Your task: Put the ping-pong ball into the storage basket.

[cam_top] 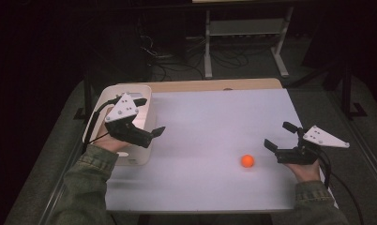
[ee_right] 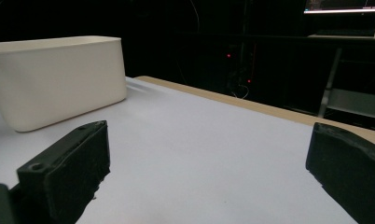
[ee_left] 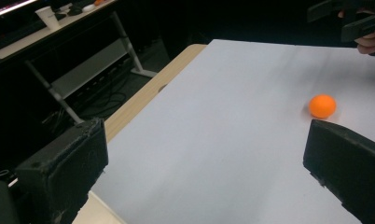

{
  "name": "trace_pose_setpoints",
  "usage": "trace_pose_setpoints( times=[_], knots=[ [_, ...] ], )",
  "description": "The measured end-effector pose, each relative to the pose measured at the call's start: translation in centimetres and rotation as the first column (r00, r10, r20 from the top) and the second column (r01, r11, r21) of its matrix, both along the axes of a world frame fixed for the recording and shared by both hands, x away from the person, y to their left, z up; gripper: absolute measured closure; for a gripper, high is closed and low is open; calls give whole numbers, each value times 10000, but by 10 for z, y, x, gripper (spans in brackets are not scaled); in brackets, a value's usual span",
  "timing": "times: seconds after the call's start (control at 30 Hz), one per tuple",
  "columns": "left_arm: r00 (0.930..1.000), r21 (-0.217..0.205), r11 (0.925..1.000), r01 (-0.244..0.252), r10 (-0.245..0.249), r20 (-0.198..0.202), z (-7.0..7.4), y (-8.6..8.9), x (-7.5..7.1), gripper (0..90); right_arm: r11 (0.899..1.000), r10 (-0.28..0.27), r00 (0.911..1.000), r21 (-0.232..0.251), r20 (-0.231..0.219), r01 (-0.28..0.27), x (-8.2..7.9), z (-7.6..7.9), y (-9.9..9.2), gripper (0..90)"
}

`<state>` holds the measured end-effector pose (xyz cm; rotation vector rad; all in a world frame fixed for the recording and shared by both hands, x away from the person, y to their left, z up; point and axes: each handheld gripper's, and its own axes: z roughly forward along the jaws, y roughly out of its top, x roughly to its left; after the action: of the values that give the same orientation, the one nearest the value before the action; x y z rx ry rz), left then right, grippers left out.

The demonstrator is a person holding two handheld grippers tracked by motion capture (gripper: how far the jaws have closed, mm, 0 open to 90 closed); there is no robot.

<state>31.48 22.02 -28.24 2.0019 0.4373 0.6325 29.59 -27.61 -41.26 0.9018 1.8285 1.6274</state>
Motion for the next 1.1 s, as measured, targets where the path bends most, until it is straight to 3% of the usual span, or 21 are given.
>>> trace_pose_setpoints(
  times=[0.53,1.1],
  knots=[
    [9976,501,9970,596,-577,-387,2,-25,15,0,10000,53,10000,-26,-29,-53,0,0,0,0],
    [9926,1028,9884,1114,-1056,-604,6,-49,27,0,10000,69,9999,19,-76,-69,1,0,0,0]
  ],
)
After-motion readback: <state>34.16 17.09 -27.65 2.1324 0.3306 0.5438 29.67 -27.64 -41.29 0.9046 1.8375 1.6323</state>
